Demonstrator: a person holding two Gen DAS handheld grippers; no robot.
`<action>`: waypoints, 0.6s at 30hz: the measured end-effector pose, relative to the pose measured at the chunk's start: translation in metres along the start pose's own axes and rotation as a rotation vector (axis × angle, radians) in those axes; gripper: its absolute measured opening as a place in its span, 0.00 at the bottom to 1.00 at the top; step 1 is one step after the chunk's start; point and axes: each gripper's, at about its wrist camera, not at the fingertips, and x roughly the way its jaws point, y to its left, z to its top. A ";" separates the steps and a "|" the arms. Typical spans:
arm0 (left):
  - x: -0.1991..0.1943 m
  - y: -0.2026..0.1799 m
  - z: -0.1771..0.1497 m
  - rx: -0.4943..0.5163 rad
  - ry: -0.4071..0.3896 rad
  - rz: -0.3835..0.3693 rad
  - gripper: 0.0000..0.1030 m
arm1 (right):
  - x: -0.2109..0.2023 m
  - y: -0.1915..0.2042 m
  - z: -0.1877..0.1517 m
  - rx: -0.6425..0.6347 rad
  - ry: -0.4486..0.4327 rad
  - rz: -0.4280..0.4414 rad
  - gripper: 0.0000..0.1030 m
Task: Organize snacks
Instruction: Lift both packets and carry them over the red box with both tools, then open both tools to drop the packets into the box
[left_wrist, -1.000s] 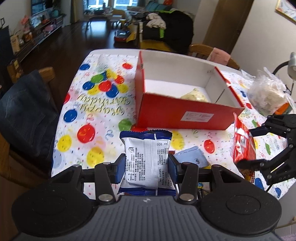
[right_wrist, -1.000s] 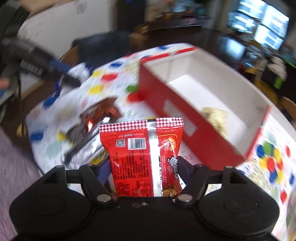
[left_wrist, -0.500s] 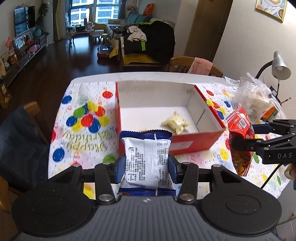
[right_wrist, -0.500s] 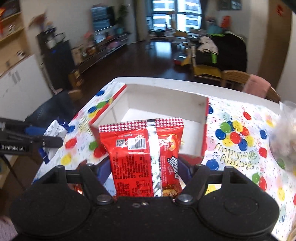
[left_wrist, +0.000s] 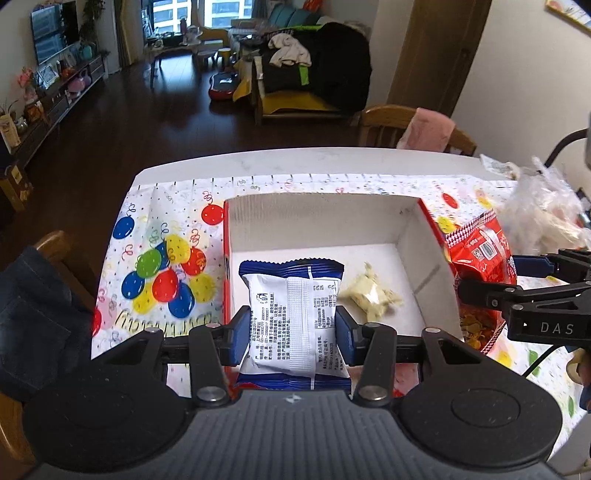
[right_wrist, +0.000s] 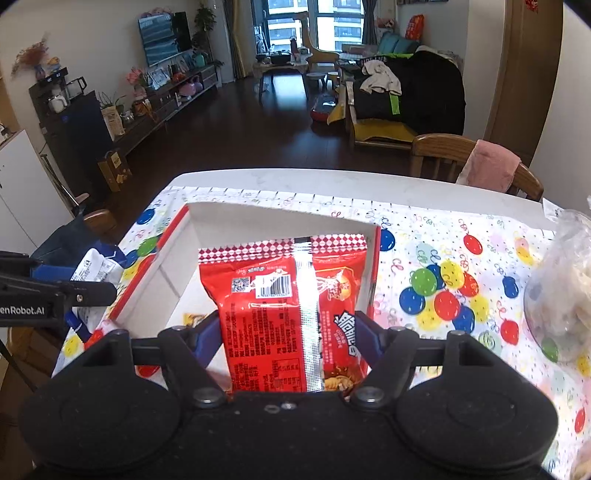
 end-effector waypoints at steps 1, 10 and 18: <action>0.007 -0.001 0.006 -0.007 0.013 0.008 0.45 | 0.005 -0.001 0.005 0.002 0.009 0.002 0.70; 0.076 -0.006 0.048 -0.034 0.137 0.080 0.45 | 0.067 -0.007 0.039 -0.029 0.085 -0.007 0.70; 0.133 -0.006 0.058 -0.026 0.293 0.109 0.45 | 0.129 -0.003 0.044 -0.086 0.215 0.025 0.70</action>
